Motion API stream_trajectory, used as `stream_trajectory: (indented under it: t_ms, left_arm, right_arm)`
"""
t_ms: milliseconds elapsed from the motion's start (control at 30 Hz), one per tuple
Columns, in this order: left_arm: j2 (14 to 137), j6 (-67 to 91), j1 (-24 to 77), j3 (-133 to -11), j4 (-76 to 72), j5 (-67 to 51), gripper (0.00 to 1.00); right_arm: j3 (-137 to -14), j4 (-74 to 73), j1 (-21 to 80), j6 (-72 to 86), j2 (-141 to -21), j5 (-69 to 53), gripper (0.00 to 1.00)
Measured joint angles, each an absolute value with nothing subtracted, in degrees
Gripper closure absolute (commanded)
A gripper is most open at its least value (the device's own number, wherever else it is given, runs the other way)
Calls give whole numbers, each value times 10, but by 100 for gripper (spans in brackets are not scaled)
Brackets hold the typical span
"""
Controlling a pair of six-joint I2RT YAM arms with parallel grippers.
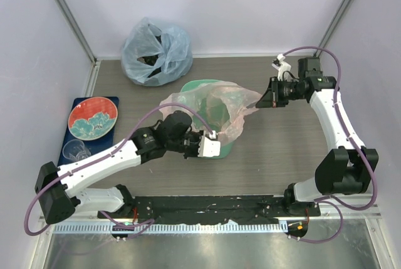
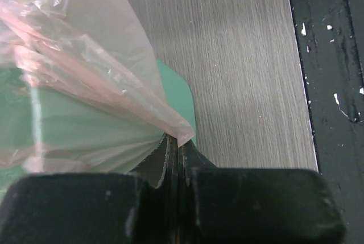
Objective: Put the trash bags into the trash bin
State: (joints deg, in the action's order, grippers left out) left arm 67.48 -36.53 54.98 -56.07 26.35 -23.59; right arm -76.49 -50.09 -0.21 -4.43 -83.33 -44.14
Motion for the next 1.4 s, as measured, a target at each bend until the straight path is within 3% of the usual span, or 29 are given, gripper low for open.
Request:
stream_trajectory:
  t_ms: [300,567,667,700,800,933,1167,1400]
  left_arm:
    - [702,-373,560,-537,240,-214,100]
    - [692,-381,561,-504,271,-213,98]
    - [681,-378,561,-503,279,-211,81]
    - [676,-376,561,-503,284,-210,68]
    - [648,-359,561,-505,323,-212,50]
    - [604,-331,561,-554,385,-230,35]
    - [557,-283,561,-685,423,-268,32]
    - [597,-159,504,-817,389,-258,31]
  right_arm:
    - [-783,-544,-38,-73,-814,-472,99]
    - [-773,-506,-44,-71,-847,-415,99]
    - [-770,-484,-38,-44,-874,-420,99]
    - [-770,-476,-35,-39,-881,-422,99]
    - [-771,-451,-31,-24,-889,-429,99]
    - [-782,-442,-31,-22,-886,-436,99]
    - [-783,-440,-31,-22,-867,-441,99]
    - [-785,-434,-27,-17,-866,-441,99]
